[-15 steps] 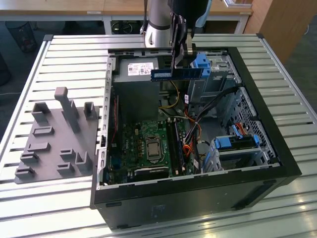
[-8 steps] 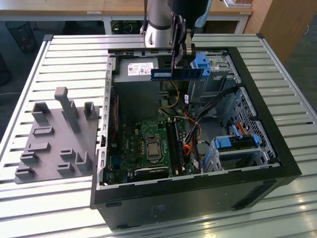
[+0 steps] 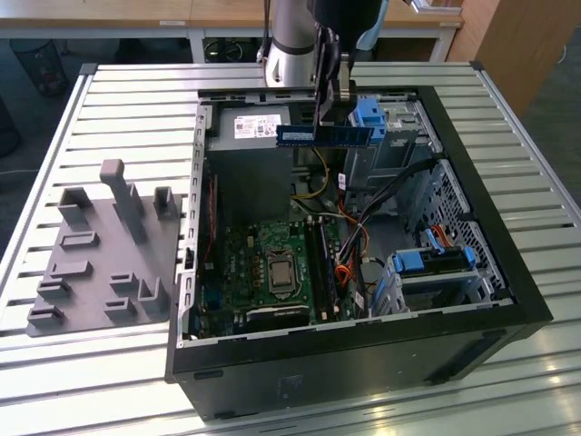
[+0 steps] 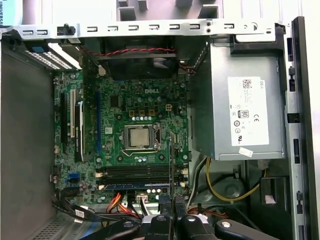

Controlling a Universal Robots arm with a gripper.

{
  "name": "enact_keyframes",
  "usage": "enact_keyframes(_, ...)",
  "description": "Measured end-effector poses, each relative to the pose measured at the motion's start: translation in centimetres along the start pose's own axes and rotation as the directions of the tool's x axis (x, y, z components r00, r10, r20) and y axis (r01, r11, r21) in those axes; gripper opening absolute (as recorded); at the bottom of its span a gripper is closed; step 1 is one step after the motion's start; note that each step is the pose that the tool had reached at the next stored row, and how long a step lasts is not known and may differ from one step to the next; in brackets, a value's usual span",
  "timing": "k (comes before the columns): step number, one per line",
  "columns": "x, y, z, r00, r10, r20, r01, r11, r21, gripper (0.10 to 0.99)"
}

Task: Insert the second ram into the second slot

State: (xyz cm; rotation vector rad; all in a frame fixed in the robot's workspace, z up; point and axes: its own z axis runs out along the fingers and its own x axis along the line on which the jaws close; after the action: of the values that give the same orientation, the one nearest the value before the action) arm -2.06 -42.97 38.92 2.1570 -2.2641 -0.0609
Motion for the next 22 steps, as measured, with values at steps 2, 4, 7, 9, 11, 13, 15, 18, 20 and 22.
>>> enact_keyframes(2,0.0,0.01,0.0,1.0,0.006,0.0002,-0.006,1.0,0.0,0.137)
enact_keyframes(4,0.0,0.06,0.0,0.9999,0.011,0.0005,-0.011,0.9999,0.0,0.137)
enact_keyframes(7,0.01,0.12,0.0,0.9999,0.015,0.0006,-0.015,0.9999,0.0,0.137)
enact_keyframes(9,0.01,0.13,0.01,0.9998,0.021,0.0008,-0.021,0.9998,0.0,0.137)
enact_keyframes(11,0.01,0.16,0.01,0.9996,0.027,0.001,-0.027,0.9996,0.0,0.137)
enact_keyframes(13,0.01,0.17,0.01,0.9994,0.035,0.0014,-0.035,0.9994,0.001,0.137)
enact_keyframes(15,0.01,0.18,0.01,0.999,0.044,0.0017,-0.044,0.999,0.001,0.137)
enact_keyframes(18,0.01,0.18,0.01,0.9985,0.055,0.0021,-0.055,0.9985,0.001,0.137)
enact_keyframes(20,0.01,0.18,0.01,0.9981,0.061,0.0024,-0.061,0.9981,0.001,0.137)
enact_keyframes(22,0.01,0.19,0.01,0.9978,0.067,0.0026,-0.067,0.9978,0.001,0.137)
